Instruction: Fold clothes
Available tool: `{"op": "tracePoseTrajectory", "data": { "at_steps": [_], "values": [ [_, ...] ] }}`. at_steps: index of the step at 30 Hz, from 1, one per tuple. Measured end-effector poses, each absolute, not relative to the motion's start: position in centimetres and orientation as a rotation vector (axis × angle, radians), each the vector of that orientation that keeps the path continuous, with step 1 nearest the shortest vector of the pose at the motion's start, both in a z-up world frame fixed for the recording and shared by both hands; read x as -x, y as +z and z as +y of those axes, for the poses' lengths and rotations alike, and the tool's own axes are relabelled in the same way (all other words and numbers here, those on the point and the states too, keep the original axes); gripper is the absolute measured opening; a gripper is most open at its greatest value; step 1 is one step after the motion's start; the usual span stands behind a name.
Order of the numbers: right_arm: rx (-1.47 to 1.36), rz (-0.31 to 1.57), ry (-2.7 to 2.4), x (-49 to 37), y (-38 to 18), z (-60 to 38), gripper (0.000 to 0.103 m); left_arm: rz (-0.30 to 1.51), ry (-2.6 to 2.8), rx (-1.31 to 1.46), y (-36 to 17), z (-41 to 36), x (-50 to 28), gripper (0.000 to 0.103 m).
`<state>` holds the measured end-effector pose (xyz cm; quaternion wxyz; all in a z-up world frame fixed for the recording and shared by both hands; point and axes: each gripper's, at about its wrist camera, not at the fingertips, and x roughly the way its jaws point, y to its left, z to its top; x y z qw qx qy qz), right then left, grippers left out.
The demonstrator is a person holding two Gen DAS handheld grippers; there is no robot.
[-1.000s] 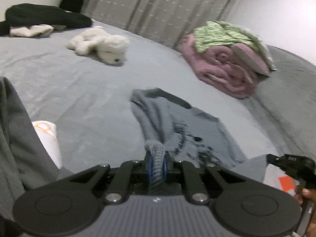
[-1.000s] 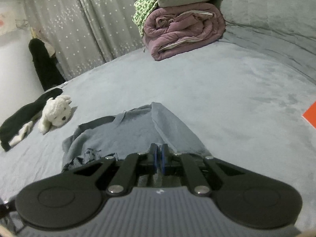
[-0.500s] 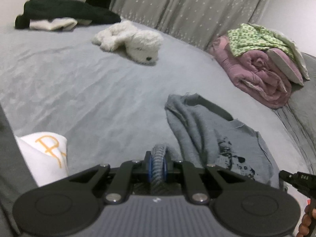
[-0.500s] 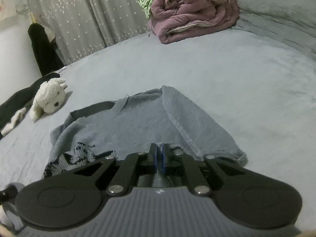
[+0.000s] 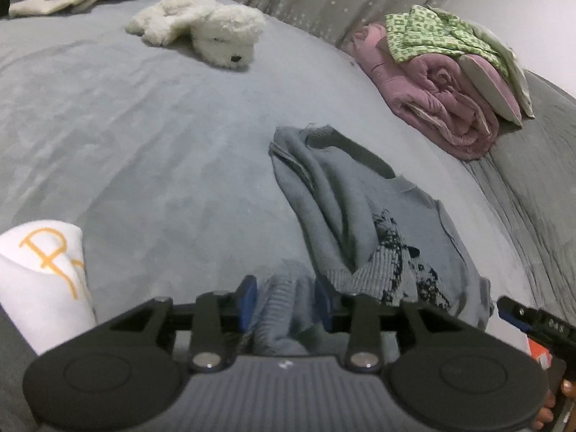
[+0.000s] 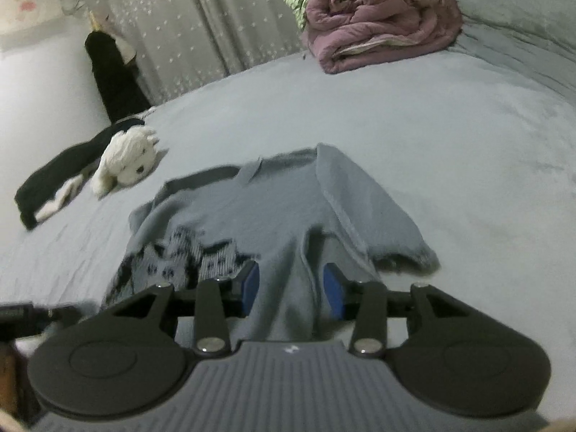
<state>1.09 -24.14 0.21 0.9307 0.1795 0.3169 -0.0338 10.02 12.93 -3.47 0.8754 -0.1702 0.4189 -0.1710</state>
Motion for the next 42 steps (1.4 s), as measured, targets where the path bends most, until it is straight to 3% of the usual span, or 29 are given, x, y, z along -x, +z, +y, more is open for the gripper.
{"op": "tracePoseTrajectory", "data": {
  "at_steps": [18, 20, 22, 23, 27, 30, 42],
  "values": [
    [-0.414, 0.829, 0.086, -1.0, -3.8, -23.2, 0.044, 0.939, -0.321, 0.194, -4.9, 12.3, -10.3, 0.042],
    [-0.406, 0.829, 0.099, -1.2, -4.0, -22.5, 0.036, 0.946, -0.323, 0.16, -5.1, 11.8, -10.3, 0.045],
    [-0.406, 0.841, 0.118, -1.3, -3.9, -22.1, 0.018, 0.945, -0.326, 0.135, -5.1, 11.6, -10.2, 0.045],
    [-0.409, 0.847, 0.129, -1.3, -3.9, -21.9, 0.016, 0.943, -0.328, 0.124, -5.2, 11.6, -10.2, 0.045],
    [-0.402, 0.842, 0.128, -0.6, -3.4, -21.5, 0.01, 0.931, -0.328, 0.091, -5.2, 11.5, -9.9, 0.04],
    [-0.4, 0.819, 0.12, 0.5, -2.5, -21.6, 0.009, 0.924, -0.332, 0.083, -5.0, 11.2, -9.4, 0.015],
    [-0.43, 0.664, 0.036, 7.0, 2.7, -25.2, 0.008, 0.882, -0.479, 0.173, -1.5, 12.0, -3.5, 0.012]
  ]
}}
